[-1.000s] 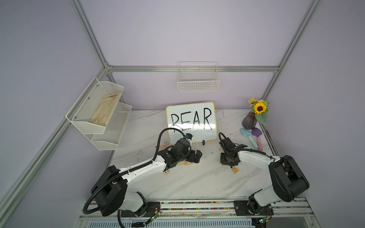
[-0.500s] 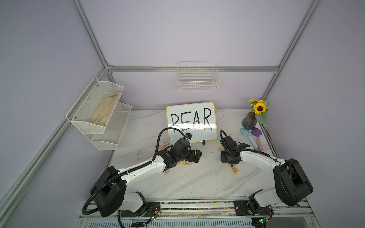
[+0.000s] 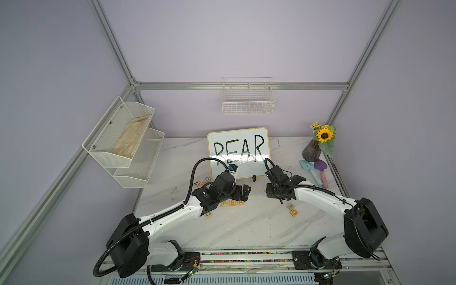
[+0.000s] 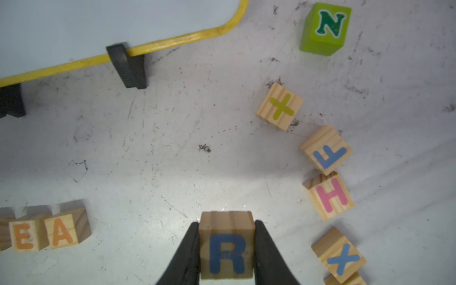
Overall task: Spell the uppercase word “pear” with letter blocks
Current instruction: Pick up the letter block from the center of the board, then place the letter block at the center of the board.
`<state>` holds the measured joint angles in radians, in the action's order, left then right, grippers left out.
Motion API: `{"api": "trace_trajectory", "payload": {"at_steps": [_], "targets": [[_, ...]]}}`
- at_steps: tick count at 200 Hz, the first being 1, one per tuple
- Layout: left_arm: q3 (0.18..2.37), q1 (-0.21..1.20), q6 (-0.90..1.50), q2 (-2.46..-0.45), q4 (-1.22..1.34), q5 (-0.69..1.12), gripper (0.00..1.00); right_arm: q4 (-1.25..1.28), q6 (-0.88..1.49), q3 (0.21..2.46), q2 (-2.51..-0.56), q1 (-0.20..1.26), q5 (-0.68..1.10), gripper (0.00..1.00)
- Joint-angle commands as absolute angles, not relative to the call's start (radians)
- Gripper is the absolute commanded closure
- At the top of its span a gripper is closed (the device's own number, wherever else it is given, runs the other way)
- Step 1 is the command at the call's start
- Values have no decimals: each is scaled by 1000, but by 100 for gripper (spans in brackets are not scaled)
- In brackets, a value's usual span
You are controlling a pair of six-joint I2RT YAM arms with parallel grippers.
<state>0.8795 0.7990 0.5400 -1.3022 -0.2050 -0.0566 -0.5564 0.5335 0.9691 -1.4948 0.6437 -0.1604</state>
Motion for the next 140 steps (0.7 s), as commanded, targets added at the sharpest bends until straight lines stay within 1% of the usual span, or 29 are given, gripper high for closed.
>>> {"api": "trace_trajectory", "payload": {"at_steps": [1, 49, 140], "targets": [[878, 802, 559, -1260, -201, -97, 0, -540, 561, 1000, -1549, 690, -181, 72], [855, 803, 563, -1214, -214, -161, 0, -493, 568, 1054, -1657, 769, -157, 72], [794, 799, 598, -1126, -273, -285, 0, -460, 569, 1136, -1816, 847, -122, 72]]}}
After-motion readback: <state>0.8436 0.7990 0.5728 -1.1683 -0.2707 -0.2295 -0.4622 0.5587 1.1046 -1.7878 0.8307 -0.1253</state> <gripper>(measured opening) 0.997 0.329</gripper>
